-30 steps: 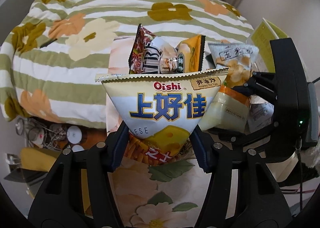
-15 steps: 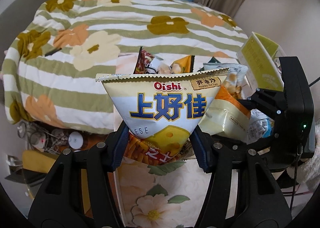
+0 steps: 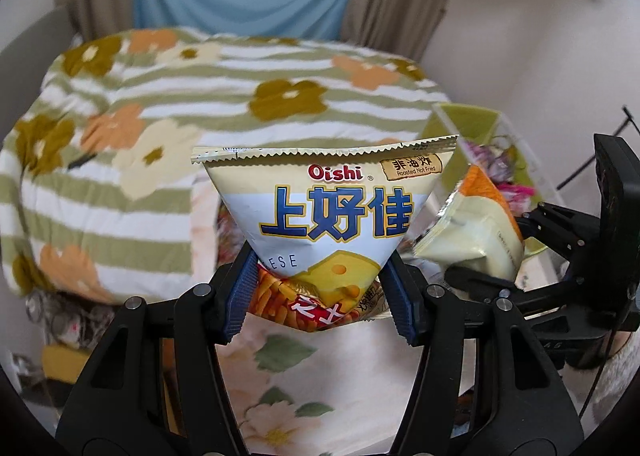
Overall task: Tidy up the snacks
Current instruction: 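Carry both bags over the yellow-green box and open both tools to drop them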
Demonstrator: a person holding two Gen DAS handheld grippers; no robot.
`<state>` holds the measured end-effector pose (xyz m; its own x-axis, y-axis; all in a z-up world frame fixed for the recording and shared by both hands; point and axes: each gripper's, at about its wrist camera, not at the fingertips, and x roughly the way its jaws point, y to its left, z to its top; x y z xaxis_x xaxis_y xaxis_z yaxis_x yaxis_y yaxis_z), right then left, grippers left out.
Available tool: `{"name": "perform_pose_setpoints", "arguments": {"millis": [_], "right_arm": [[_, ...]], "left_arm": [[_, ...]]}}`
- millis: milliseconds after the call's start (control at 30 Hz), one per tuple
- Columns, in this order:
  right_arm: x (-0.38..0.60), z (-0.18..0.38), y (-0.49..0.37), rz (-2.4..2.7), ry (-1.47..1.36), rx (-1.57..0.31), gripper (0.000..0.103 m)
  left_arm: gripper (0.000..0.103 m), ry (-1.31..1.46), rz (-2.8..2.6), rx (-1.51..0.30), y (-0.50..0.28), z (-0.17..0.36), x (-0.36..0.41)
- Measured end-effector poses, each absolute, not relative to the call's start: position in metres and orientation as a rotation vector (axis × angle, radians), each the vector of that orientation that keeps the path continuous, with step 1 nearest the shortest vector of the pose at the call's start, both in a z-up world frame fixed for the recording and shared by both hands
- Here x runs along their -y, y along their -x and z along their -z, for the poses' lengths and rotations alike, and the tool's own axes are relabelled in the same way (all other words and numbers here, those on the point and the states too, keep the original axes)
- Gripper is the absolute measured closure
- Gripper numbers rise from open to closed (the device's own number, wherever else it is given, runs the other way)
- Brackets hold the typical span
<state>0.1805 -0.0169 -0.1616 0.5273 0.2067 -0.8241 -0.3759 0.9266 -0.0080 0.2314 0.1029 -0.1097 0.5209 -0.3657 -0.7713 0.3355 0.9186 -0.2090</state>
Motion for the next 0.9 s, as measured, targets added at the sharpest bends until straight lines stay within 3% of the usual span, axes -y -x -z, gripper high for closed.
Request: {"name": "perform_pose_setpoints", "arguments": {"millis": [433,900], "right_arm": [[0.170,0.098,-0.148,-0.066,0.025,-0.853,0.041],[0.326,0.109,-0.124,0.005,-0.083,-0.859,0.041]], "left_arm": [[0.048,0.040,0.538,-0.830,-0.225,0.058,0.053],[0.048,0.045,0.563,-0.921,-0.220,0.112,0.238]]}}
